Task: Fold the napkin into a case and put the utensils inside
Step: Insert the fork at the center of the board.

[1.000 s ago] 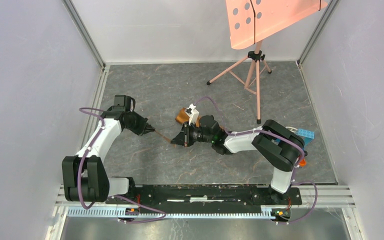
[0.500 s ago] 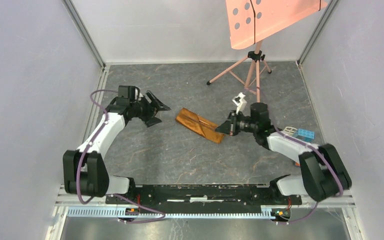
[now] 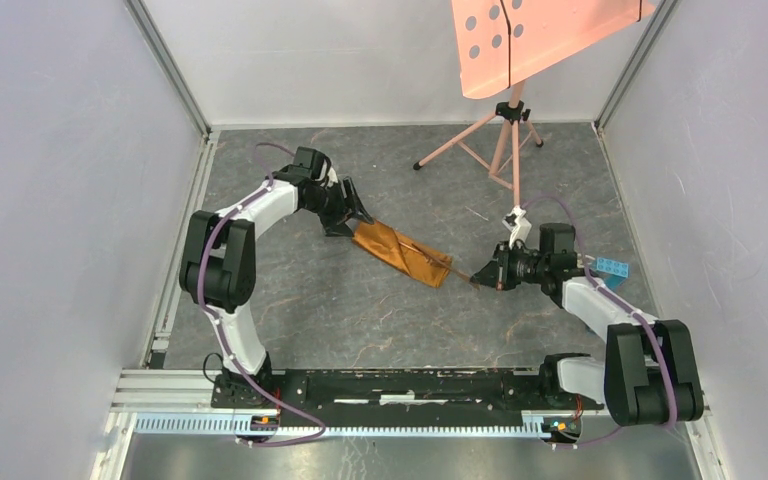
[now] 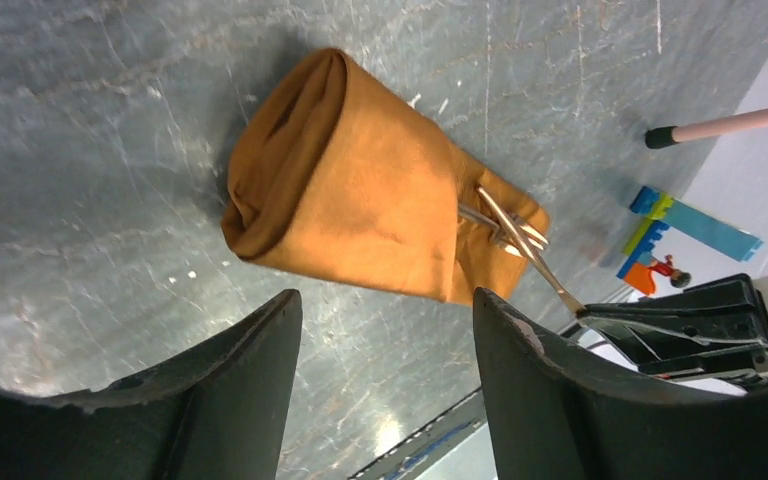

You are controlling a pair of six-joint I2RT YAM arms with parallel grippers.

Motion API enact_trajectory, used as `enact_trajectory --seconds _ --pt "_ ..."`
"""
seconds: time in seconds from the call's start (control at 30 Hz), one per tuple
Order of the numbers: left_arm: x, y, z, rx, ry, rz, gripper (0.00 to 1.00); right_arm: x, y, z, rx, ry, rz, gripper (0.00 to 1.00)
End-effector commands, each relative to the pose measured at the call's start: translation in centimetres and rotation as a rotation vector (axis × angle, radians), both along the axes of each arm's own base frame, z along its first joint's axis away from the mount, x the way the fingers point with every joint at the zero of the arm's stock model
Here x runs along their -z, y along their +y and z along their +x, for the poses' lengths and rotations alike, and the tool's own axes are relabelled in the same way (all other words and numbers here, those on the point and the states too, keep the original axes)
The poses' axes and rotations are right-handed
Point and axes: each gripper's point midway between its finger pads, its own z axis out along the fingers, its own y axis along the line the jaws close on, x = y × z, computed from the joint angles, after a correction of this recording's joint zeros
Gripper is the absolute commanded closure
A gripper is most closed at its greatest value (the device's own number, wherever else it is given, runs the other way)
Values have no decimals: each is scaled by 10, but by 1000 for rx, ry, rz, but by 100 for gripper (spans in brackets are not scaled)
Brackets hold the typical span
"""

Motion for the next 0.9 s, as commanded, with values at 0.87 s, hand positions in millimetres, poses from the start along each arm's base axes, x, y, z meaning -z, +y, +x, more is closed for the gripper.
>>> enact_trajectory --seconds 0.87 --pt "44 27 11 183 40 90 51 -18 8 -14 -68 -140 67 100"
